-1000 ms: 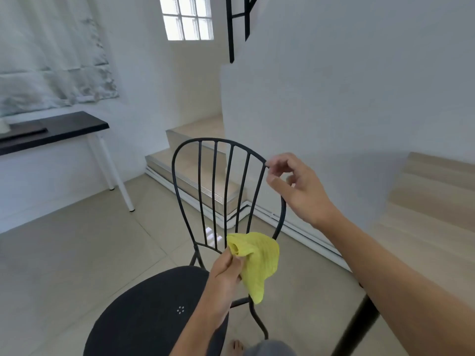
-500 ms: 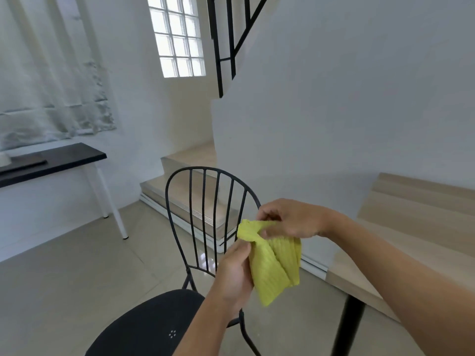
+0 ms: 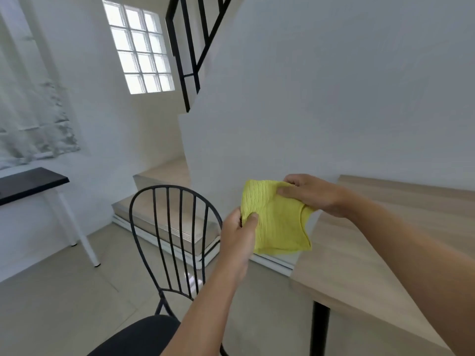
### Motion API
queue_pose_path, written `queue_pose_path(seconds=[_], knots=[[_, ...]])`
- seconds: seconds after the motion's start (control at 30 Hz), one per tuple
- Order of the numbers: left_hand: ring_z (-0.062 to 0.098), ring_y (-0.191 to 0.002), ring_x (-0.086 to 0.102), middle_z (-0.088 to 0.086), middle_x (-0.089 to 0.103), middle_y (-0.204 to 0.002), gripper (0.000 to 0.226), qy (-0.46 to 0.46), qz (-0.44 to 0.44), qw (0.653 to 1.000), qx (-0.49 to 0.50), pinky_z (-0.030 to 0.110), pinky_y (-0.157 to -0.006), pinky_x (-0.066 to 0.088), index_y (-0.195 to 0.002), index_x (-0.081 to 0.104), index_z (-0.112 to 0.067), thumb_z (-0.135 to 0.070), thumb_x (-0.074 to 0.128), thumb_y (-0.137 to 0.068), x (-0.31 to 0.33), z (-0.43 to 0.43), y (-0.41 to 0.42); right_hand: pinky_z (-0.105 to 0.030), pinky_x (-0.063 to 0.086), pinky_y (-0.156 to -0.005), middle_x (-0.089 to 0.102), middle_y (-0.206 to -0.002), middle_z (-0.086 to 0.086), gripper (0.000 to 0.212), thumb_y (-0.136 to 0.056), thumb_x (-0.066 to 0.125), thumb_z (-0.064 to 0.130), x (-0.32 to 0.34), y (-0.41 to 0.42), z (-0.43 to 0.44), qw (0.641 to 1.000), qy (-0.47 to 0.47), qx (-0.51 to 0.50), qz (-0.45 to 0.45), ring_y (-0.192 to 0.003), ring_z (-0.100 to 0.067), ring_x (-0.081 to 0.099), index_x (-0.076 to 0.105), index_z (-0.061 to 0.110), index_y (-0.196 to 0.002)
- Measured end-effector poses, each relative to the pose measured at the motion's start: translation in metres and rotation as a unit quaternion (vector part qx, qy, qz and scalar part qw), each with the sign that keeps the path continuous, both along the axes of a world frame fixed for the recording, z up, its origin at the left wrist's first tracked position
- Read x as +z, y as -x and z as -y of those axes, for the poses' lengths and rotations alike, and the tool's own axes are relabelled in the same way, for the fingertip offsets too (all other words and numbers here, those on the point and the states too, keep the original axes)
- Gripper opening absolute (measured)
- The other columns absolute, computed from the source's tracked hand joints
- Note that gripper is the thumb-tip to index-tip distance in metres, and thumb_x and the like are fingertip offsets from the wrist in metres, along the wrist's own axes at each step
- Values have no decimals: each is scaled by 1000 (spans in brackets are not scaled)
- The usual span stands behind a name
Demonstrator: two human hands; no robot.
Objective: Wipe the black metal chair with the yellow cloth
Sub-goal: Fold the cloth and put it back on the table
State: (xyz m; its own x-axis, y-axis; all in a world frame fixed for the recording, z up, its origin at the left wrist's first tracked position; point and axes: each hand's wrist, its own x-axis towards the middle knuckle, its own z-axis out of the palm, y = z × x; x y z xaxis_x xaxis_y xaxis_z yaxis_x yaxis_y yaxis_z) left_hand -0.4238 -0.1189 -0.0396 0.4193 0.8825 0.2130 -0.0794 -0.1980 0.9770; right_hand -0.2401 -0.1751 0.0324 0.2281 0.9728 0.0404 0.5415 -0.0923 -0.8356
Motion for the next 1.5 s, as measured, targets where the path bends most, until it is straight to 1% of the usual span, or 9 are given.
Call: queue_pose_path(seconds=[0.2, 0.43, 0.6, 0.73, 0.9, 1.13, 1.23, 1.33, 1.5], knots=[[33, -94, 66, 15, 70, -98, 16, 43, 23, 998, -34, 48, -85, 53, -97, 63, -7, -18, 53, -91, 22, 3, -46, -34, 56, -66, 64, -106, -4, 51, -81, 72, 47, -11, -41, 25, 974, -27, -77, -212, -87, -19, 67, 52, 17, -117], [27, -98, 69, 11, 72, -104, 16, 123, 60, 988, -66, 52, -90, 54, -96, 68, -12, -7, 53, -95, 37, 7, -89, -40, 59, -71, 67, -110, -14, 72, -89, 68, 6, -26, -85, 51, 944, -116, -62, -301, -91, -24, 71, 30, 39, -141], [20, -93, 68, 6, 69, -107, 32, 108, 48, 988, -98, 39, -75, 56, -118, 55, -17, -1, 56, -90, 40, 12, -123, -35, 49, -63, 55, -93, -20, 46, -93, 60, -6, -25, -112, 65, 950, -179, -78, -245, -84, -31, 54, 58, 26, -126], [25, -81, 63, 8, 64, -95, 61, -61, -58, 993, -85, 37, -72, 53, -122, 41, -47, -4, 58, -82, 29, 12, -155, -36, 42, -71, 62, -93, -12, 18, -93, 59, -4, -32, -137, 75, 958, -145, -172, -179, -89, -26, 54, 73, 8, -93], [7, -94, 59, -7, 63, -116, 32, -218, -189, 953, -94, 13, -79, 42, -113, 68, -27, -8, 59, -89, 9, 10, -210, -28, 50, -71, 68, -95, -8, 37, -80, 80, 6, -49, -173, 91, 955, -115, -250, -109, -80, -16, 62, 70, 8, -115], [22, -118, 52, 5, 48, -130, 39, -308, -319, 890, -109, 23, -93, 41, -122, 63, -15, -6, 59, -84, -31, 16, -264, -29, 36, -103, 45, -148, -9, 57, -87, 74, 28, -98, -211, 98, 929, 47, -336, 147, -134, -28, 45, 55, 15, -140], [27, -126, 46, 5, 44, -140, 30, -383, -368, 840, -108, 33, -101, 42, -114, 66, -11, -20, 59, -86, -59, 20, -271, -38, 26, -115, 20, -159, -8, 52, -98, 52, 45, -126, -206, 97, 893, 126, -329, 281, -143, -31, 23, 48, 20, -143], [24, -124, 49, 2, 57, -124, 26, -452, -387, 790, -148, 39, -97, 40, -104, 61, -11, -26, 41, -95, -83, 17, -280, -40, 22, -115, 19, -163, 0, 51, -104, 31, 49, -152, -207, 96, 884, 171, -283, 331, -149, -19, 20, 42, 21, -145], [18, -129, 44, -2, 51, -133, 29, -478, -425, 756, -140, 43, -100, 32, -118, 53, -15, -25, 31, -101, -91, -1, -306, -41, 20, -114, 21, -164, -1, 51, -106, 21, 44, -157, -228, 86, 865, 178, -279, 377, -149, -16, 23, 36, 18, -148]])
